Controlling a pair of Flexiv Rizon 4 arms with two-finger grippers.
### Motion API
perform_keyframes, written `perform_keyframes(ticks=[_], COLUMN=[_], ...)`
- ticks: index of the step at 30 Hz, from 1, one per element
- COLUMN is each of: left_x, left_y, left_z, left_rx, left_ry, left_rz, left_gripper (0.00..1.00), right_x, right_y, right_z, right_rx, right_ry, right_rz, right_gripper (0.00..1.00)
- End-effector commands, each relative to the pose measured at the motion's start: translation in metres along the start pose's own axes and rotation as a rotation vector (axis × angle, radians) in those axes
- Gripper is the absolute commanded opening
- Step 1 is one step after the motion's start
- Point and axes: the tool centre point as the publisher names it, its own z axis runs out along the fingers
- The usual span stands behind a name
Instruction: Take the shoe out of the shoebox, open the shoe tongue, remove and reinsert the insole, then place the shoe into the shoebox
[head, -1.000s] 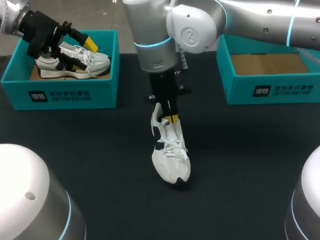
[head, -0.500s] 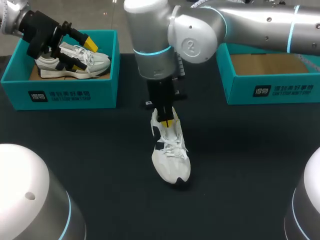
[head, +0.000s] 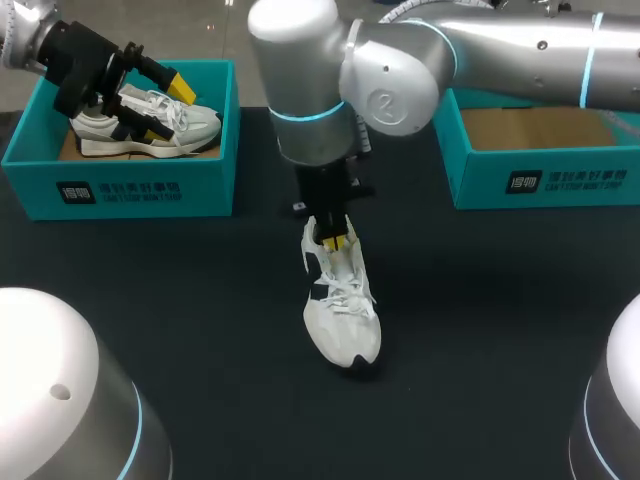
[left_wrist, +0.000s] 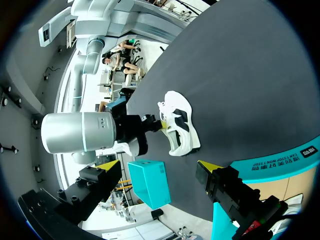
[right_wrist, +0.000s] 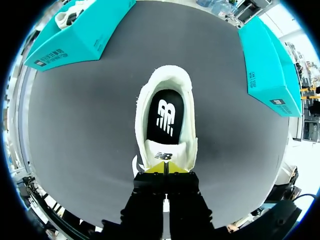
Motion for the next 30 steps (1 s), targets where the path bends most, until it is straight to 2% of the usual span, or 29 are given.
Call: perform_keyframes(ticks=[1, 5, 14, 22, 27, 30], left_x=[0.0, 0.0, 0.0, 0.0, 0.0, 0.0], left_y=[-0.001, -0.001, -0.001, -0.001, -0.001, -0.001], left_z=[0.0, 0.0, 0.0, 0.0, 0.0, 0.0], left_rx=[0.0, 0.0, 0.0, 0.0, 0.0, 0.0], left_ry=[0.003, 0.003, 0.003, 0.003, 0.003, 0.003], left_rz=[0.001, 0.001, 0.001, 0.001, 0.001, 0.001], left_gripper=[1.0, 1.0, 1.0, 1.0, 1.0, 1.0], right_x=[-0.009, -0.008, -0.001, -0.001, -0.007, -0.01], right_y=[-0.011, -0.016, -0.018, -0.013, -0.012, -0.01], right_z=[-0.011, -0.007, 0.018, 0.03, 0.011, 0.003], right_rx=[-0.008, 0.008, 0.066, 0.093, 0.05, -0.015], right_ry=[-0.009, 0.006, 0.019, 0.01, 0.023, 0.057], right_rz=[0.001, 0.0, -0.009, -0.013, -0.021, -0.094], right_gripper=[0.0, 0.0, 0.0, 0.0, 0.0, 0.0])
